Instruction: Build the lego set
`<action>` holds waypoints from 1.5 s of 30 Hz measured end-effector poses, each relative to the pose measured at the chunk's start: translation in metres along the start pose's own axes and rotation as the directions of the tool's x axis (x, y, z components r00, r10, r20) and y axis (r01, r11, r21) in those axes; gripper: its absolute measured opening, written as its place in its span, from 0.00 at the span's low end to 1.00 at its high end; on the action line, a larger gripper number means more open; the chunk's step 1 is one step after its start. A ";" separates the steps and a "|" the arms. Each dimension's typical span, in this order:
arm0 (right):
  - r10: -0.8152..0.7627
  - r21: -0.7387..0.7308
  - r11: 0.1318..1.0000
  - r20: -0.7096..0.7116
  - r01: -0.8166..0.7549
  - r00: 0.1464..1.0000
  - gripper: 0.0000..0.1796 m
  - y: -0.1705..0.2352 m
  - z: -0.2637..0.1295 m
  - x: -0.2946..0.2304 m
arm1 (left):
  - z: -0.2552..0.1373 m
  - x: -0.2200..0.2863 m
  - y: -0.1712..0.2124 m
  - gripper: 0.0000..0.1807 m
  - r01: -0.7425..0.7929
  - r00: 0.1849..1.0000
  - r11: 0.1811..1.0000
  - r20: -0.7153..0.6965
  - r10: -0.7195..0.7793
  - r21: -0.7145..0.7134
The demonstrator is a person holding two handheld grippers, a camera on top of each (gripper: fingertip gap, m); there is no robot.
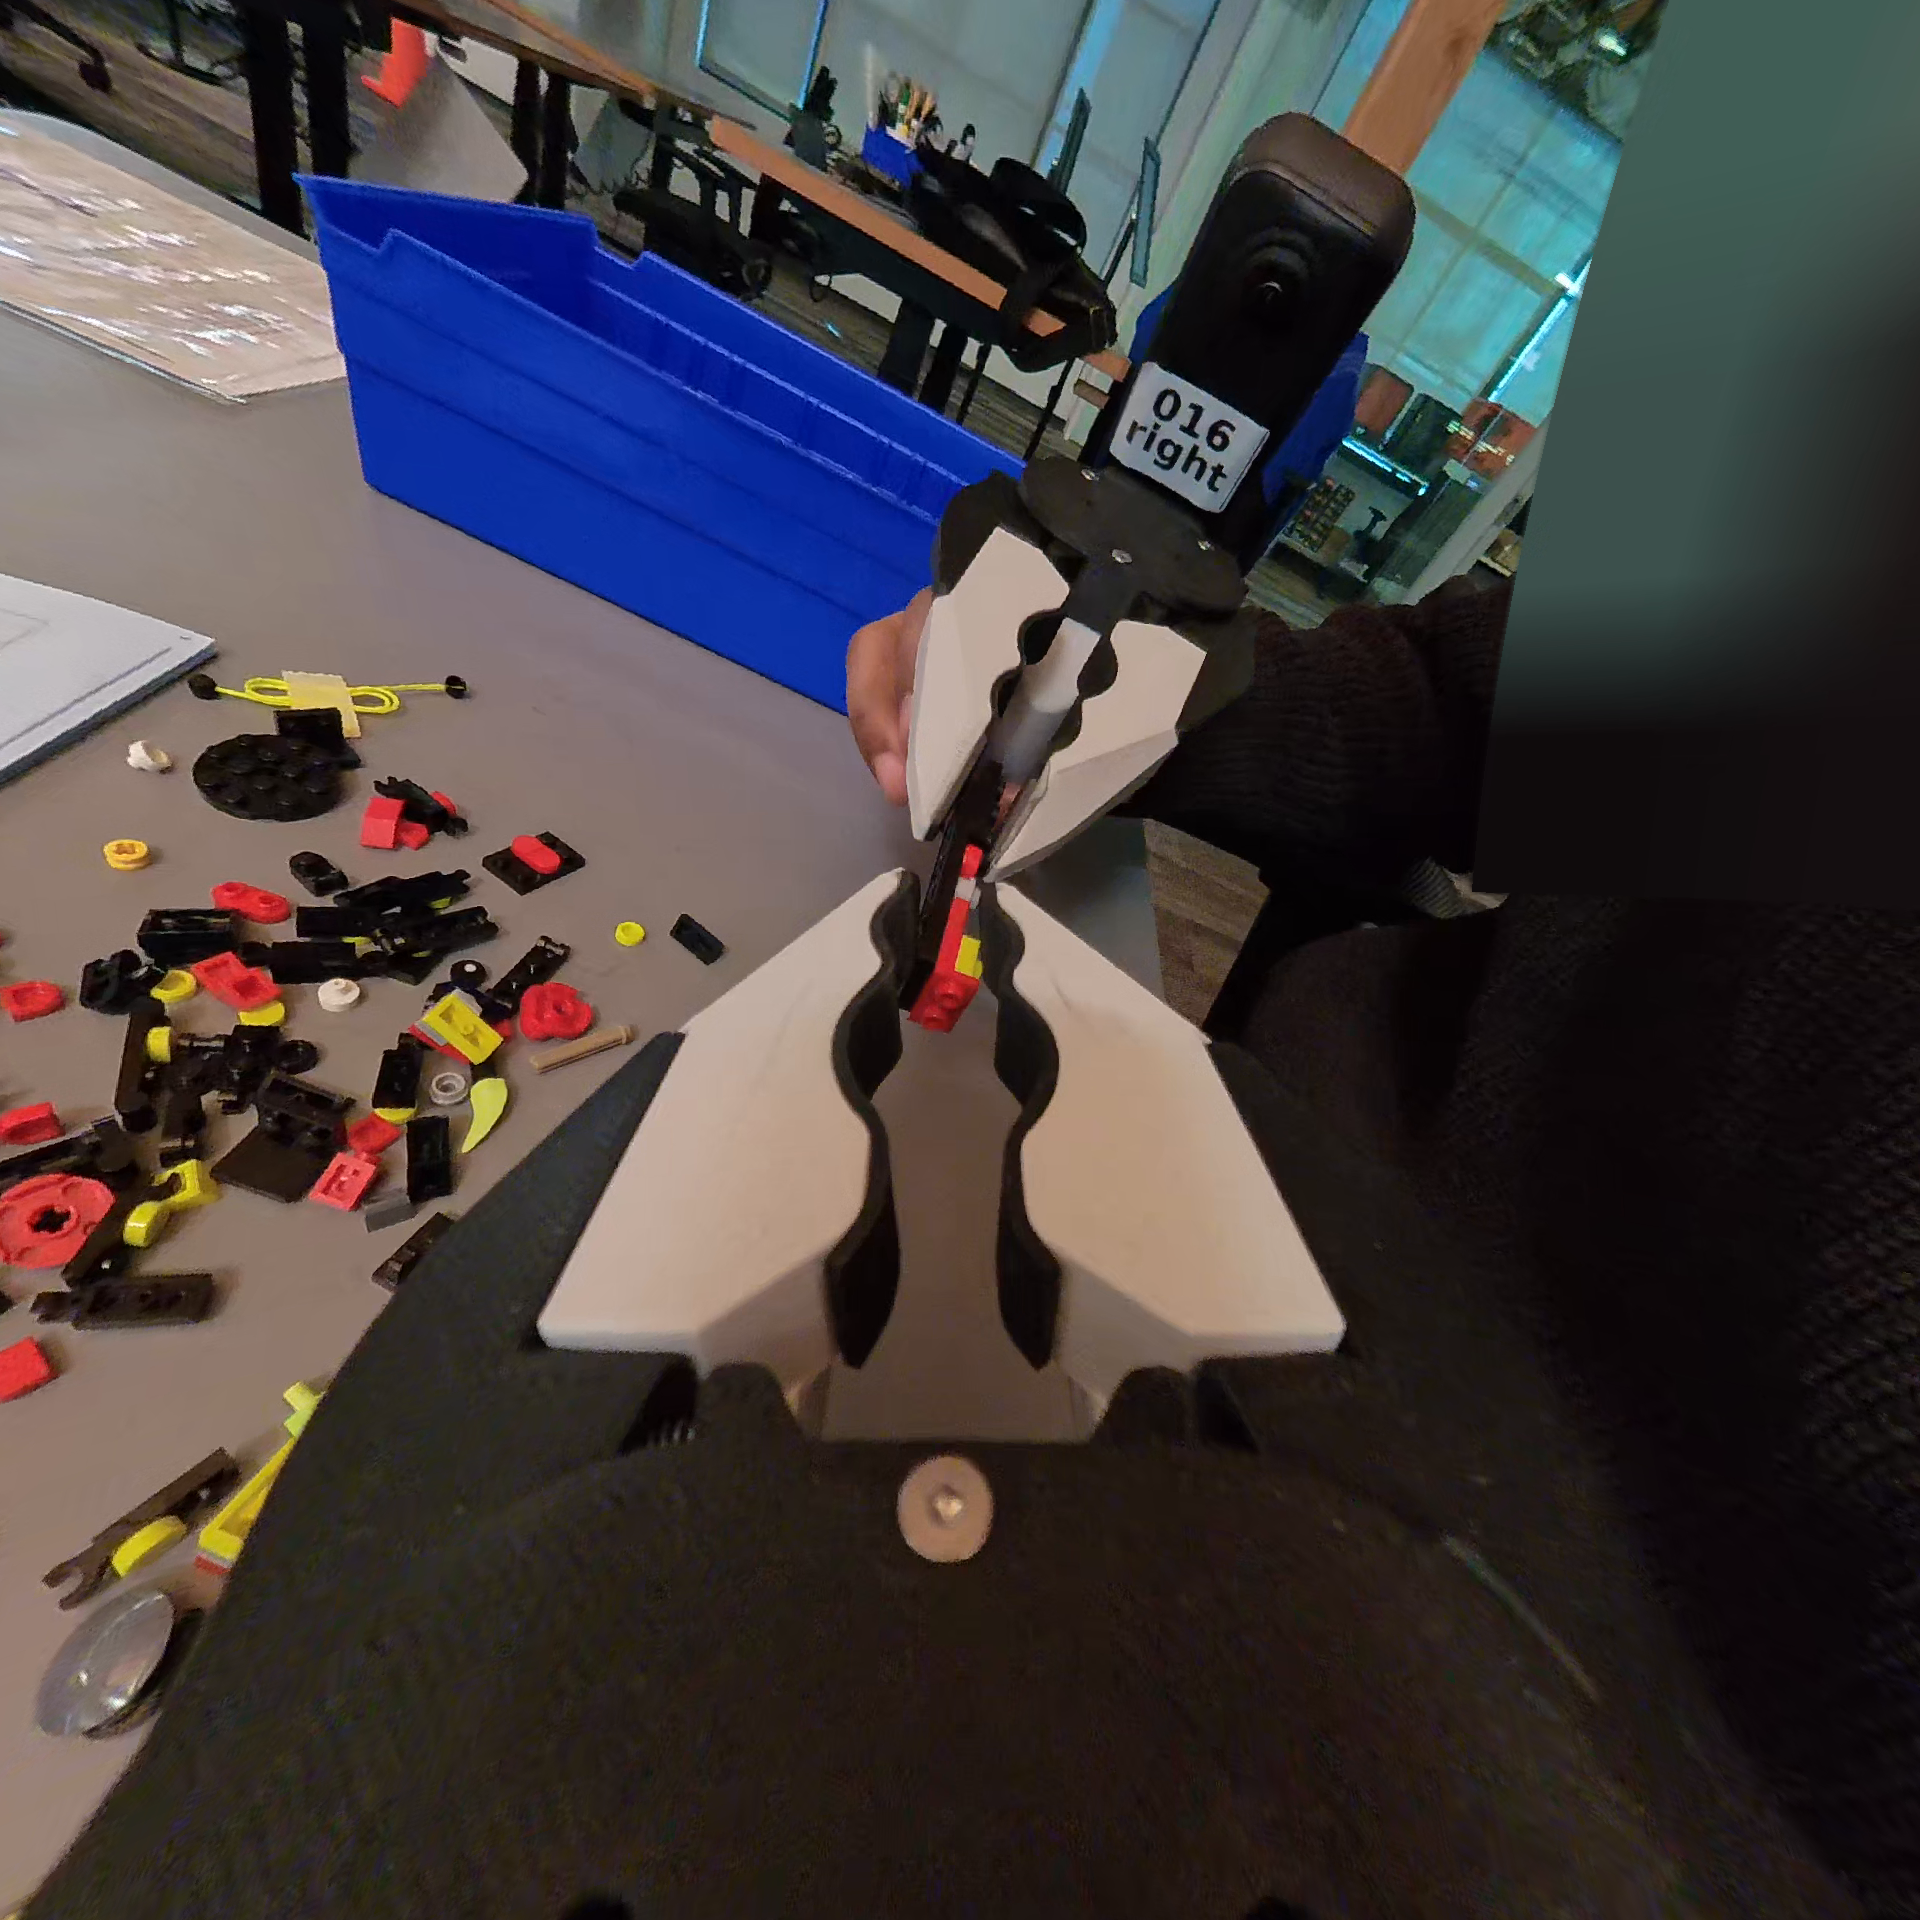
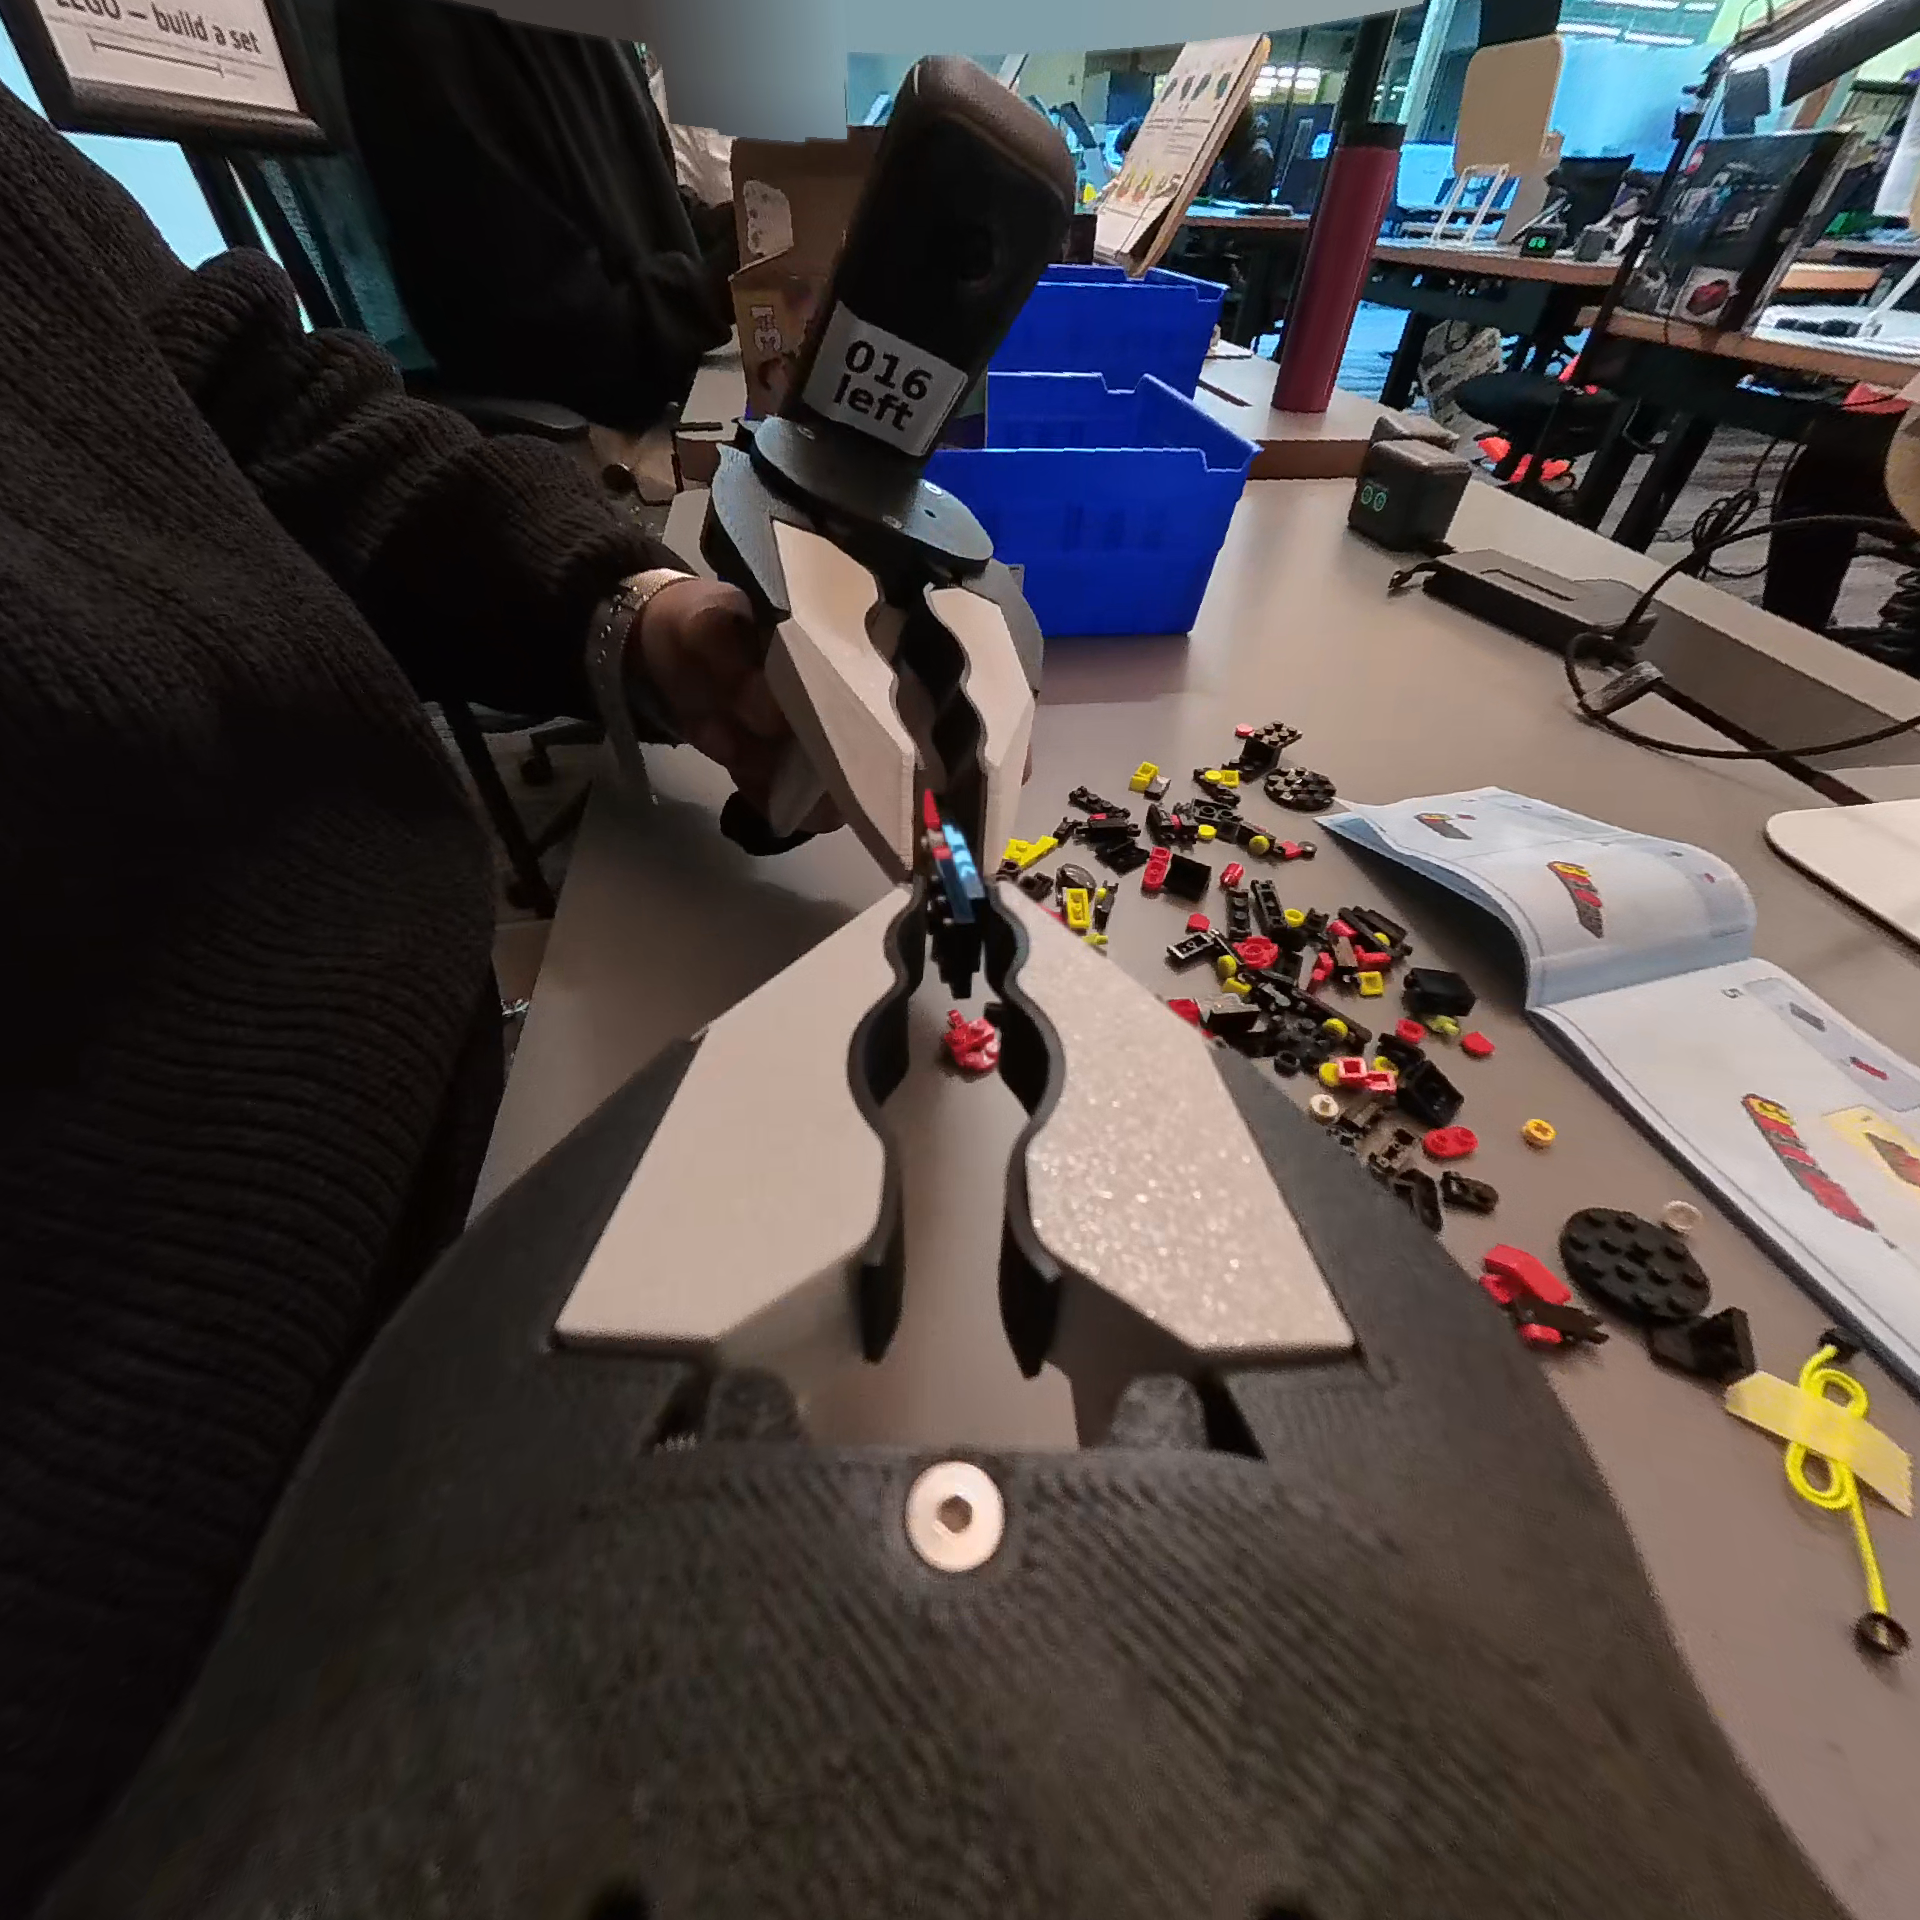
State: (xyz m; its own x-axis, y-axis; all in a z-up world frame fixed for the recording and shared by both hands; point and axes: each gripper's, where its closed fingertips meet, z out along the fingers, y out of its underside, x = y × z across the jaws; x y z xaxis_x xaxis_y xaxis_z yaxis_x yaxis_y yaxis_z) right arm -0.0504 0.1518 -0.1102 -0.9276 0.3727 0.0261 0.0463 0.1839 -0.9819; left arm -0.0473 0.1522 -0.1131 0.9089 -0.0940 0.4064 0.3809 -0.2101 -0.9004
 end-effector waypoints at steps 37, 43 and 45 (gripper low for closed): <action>-0.178 -0.444 0.885 -0.051 0.137 0.983 0.18 0.080 0.020 -0.001 | 0.002 -0.061 0.057 0.07 0.541 0.833 0.835 0.204 -0.515 -0.103; -0.213 -0.453 0.876 -0.060 0.163 0.975 0.17 0.082 0.018 0.003 | -0.016 -0.070 0.043 0.12 0.412 0.887 0.905 0.273 -0.371 -0.109; -0.221 -0.459 0.872 -0.060 0.170 0.973 0.17 0.084 0.017 0.005 | -0.026 -0.074 0.043 0.10 0.366 0.902 0.919 0.297 -0.313 -0.146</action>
State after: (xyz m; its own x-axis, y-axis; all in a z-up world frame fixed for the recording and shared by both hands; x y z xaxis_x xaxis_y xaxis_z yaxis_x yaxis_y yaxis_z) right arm -0.0572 0.1531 -0.1953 -0.8911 0.3765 0.2534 0.0533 0.6414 -0.7653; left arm -0.1025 0.1248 -0.1783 0.7514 0.2696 0.6023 0.6583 -0.3694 -0.6559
